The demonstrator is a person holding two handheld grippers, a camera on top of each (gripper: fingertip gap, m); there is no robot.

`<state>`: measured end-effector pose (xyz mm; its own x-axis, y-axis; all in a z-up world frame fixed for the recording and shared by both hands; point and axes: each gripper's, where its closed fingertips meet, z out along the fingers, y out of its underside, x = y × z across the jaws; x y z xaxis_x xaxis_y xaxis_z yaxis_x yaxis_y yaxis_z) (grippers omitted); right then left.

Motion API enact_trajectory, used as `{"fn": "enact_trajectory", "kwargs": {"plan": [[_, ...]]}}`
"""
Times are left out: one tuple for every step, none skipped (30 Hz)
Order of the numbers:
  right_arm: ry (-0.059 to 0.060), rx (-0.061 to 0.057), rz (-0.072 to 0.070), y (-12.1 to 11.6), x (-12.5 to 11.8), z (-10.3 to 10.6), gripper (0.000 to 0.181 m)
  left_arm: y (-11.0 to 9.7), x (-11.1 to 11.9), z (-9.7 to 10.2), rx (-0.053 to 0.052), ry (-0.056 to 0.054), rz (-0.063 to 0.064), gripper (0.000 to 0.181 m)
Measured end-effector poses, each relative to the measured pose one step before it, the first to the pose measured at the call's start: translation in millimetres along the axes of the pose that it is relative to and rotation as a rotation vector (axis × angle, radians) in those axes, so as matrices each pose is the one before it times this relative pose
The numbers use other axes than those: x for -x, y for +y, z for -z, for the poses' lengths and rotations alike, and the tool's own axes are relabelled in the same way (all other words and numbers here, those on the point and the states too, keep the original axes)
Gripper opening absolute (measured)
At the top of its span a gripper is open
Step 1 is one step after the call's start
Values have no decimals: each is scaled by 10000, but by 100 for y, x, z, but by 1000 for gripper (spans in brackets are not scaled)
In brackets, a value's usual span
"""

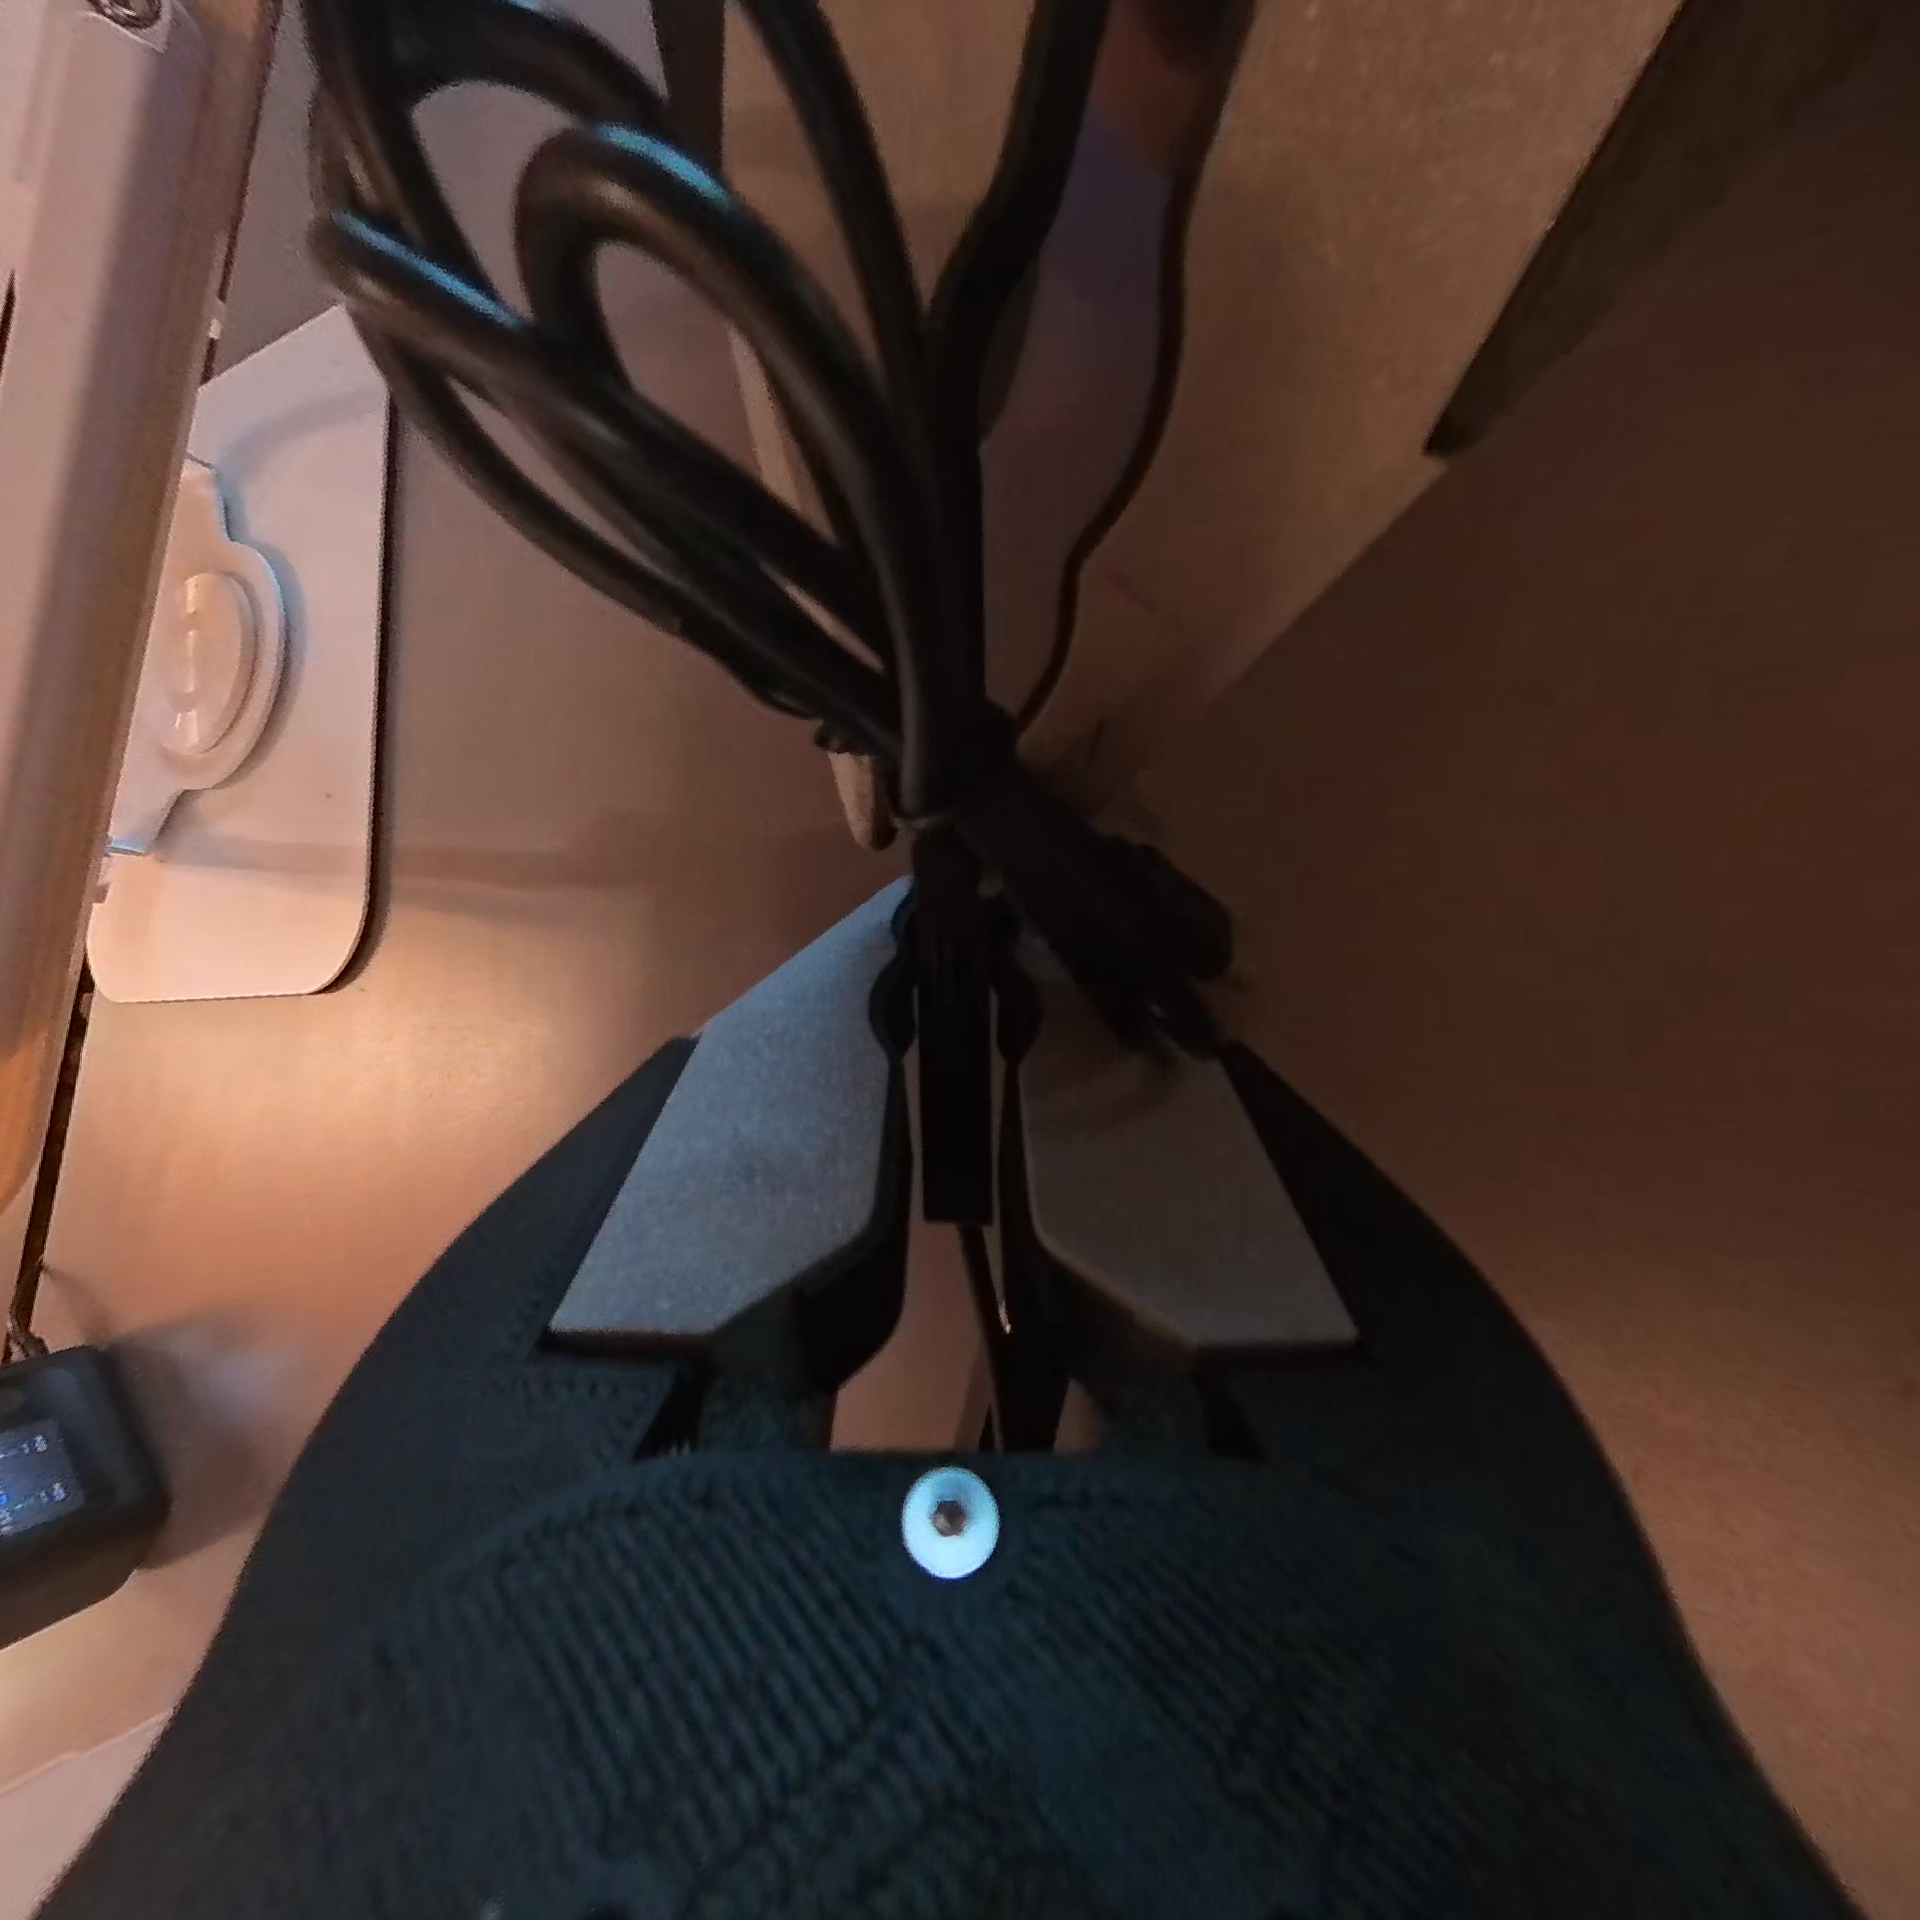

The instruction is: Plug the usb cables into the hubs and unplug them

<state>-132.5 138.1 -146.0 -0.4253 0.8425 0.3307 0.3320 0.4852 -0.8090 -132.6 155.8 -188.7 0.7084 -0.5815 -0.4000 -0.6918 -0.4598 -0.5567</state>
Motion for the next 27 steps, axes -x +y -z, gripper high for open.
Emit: {"fn": "enact_trajectory", "kwargs": {"plan": [[-13,28,-44,31,17,4,9,-21,4,-13,-7,-2,-4,8],[-12,34,-23,23,30,23,7,-25,7,-6,-16,-11,-5,8],[6,30,15,14,24,23,7,-48,-6,-5,-44,26,-8,8],[-11,26,47,27,36,19,7,-48,-44,-11,-59,56,13,7],[-91,37,23,78,108,6,7,-12,-154,-55,-51,142,41,8],[-159,58,-36,139,178,-29,6,52,-295,-106,-22,255,91,8],[-168,43,-71,155,167,-66,7,100,-278,-105,22,248,114,8],[-144,11,-98,119,121,-88,6,108,-191,-82,20,183,80,8],[-130,-65,-148,0,56,-27,6,55,-79,28,-23,132,73,8],[-241,-102,-213,-38,165,37,6,30,-253,119,-41,289,100,8],[-306,-110,-212,-78,253,67,6,7,-433,154,-70,457,205,8],[-190,-113,-171,-123,134,80,5,-53,-342,182,-95,434,310,9],[-101,-110,-143,-160,37,61,5,-72,-146,189,-90,275,222,9],[-111,-106,-204,-143,30,35,5,-42,-80,165,-66,133,57,9],[-119,-154,-275,-151,-26,50,5,-46,59,171,-59,-22,-38,9],[-171,-203,-335,-146,-26,57,4,-61,64,191,-50,-52,-61,9],[-207,-198,-399,-156,24,99,4,-78,-38,183,-74,27,-20,9],[-165,-232,-381,-259,30,143,4,-154,-19,204,-143,50,47,9],[-105,-287,-327,-384,17,172,4,-173,-45,203,-150,83,81,9],[-61,-275,-281,-373,-29,134,3,-208,61,275,-161,26,73,9],[-220,-716,-371,-995,131,255,5,-103,91,193,-84,-29,26,8],[-997,-2115,-738,-3158,1047,1083,3,613,29,-355,320,-73,-38,9],[-671,-1833,-665,-3136,652,1283,3,1166,-104,-852,733,-69,-192,12],[304,-749,-26,-1658,-432,938,2,-910,-160,-271,-458,-102,-132,9],[736,183,384,-297,-811,639,3,-189,43,-296,80,-116,43,9],[672,568,613,422,-506,443,3,-200,629,-193,-87,-352,196,9],[391,463,493,495,-78,277,3,-293,209,-25,-259,50,216,9]]}}
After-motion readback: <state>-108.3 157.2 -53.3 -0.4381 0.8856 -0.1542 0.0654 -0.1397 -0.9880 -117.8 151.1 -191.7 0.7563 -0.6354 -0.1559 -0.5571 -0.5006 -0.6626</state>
